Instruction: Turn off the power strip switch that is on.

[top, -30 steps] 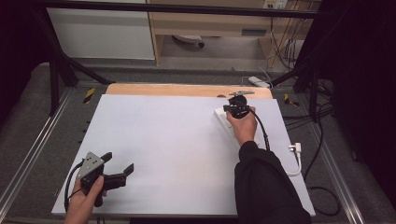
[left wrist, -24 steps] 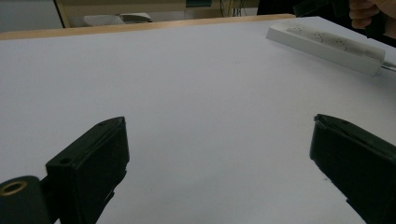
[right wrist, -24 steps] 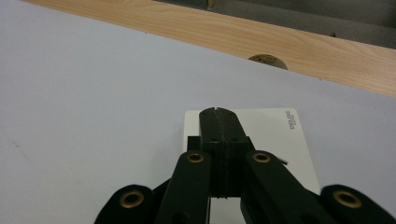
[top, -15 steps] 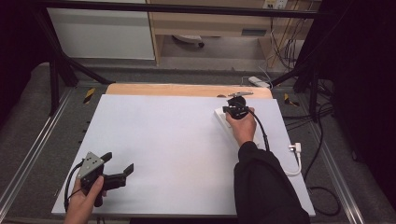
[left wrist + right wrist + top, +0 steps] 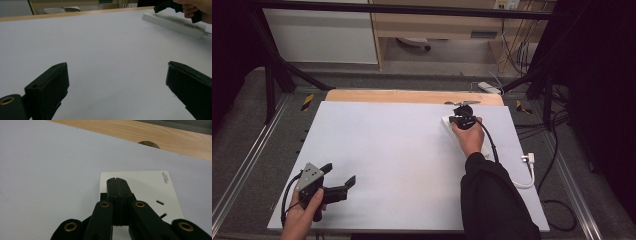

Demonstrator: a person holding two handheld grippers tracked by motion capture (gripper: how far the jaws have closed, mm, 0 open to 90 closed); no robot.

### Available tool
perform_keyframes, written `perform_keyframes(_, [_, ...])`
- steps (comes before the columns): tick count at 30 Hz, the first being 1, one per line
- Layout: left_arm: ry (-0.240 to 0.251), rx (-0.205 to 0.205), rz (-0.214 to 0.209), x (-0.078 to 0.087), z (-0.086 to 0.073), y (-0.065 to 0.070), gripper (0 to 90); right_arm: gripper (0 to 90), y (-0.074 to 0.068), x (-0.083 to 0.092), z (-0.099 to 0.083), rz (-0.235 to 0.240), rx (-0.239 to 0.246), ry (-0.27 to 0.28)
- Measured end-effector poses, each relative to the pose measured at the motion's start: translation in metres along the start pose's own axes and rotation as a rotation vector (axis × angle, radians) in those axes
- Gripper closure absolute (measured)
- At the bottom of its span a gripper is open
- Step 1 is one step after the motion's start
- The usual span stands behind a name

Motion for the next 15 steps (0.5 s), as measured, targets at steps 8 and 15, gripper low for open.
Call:
perform_keyframes(8, [-0.002,-0.005,-0.001,-0.0005,0.0000,0.0007,4.8,90.0,0.0031,-0.0013,-0.0036,0.001,-0.015,-0.001])
perform_keyframes(15, [-0.002,-0.007,-0.001,-0.0005,0.0000,0.0009,4.8,90.0,-0.0004,-0.0030,-0.0034,0.008,-0.012,0.001])
Point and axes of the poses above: each handheld gripper's, and its own axes: x roughly backward along the jaws, z roughly out of its top, y roughly to its right, the point moved 2 cm from there along -x, roughly forward along the jaws, and after that the axes turned 10 degrees about -x, right-handed, at the moved point
